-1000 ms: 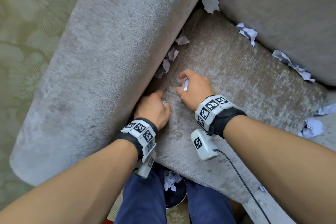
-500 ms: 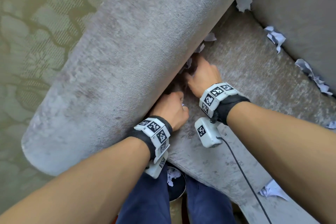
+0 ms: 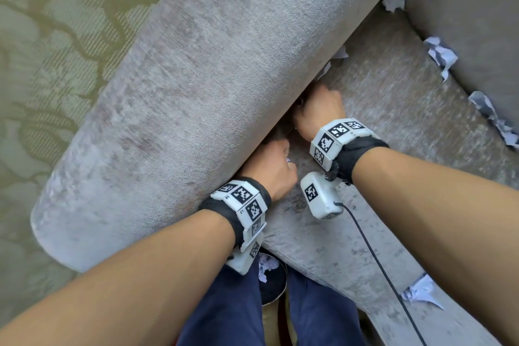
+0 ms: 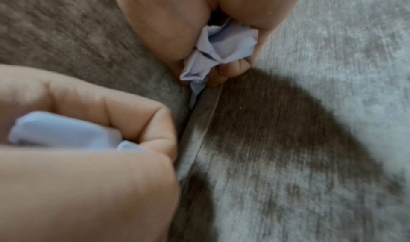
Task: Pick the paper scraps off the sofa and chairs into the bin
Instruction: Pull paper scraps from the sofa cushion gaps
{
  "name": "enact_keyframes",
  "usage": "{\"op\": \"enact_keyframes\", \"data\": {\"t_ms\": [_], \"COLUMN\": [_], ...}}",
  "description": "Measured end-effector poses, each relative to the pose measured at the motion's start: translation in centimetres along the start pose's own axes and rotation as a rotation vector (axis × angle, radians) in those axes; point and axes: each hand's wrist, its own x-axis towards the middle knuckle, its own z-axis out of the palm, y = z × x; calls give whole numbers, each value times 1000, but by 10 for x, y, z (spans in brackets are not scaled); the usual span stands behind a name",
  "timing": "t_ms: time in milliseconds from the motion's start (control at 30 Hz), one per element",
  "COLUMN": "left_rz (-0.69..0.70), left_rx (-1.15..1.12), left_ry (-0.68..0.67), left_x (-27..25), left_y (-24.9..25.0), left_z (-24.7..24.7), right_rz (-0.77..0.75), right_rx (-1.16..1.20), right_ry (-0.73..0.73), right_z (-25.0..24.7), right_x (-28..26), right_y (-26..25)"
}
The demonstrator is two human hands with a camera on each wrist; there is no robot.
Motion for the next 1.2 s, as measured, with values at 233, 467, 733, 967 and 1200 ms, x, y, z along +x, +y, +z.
{"op": "enact_keyframes", "data": {"t_ms": [233, 467, 733, 967, 1200], "left_rz": [-38, -54, 51, 46, -24], "left_rx": [-37, 6, 53, 269, 439], "left_ry": [7, 129, 302, 332, 290], "left_x": [1, 5, 31, 38, 60], "left_y": [3, 23, 62, 86, 110], "left_z": [0, 4, 7, 11, 16], "right_rz": [88, 118, 161, 219, 250], "right_rx": [177, 286, 405, 519, 524], "right_ry": [159, 128, 180, 222, 229], "right_z": [-33, -50, -62, -65, -66], "right_x": [-29, -53, -81, -92, -97], "right_y": [13, 48, 100, 138, 162]}}
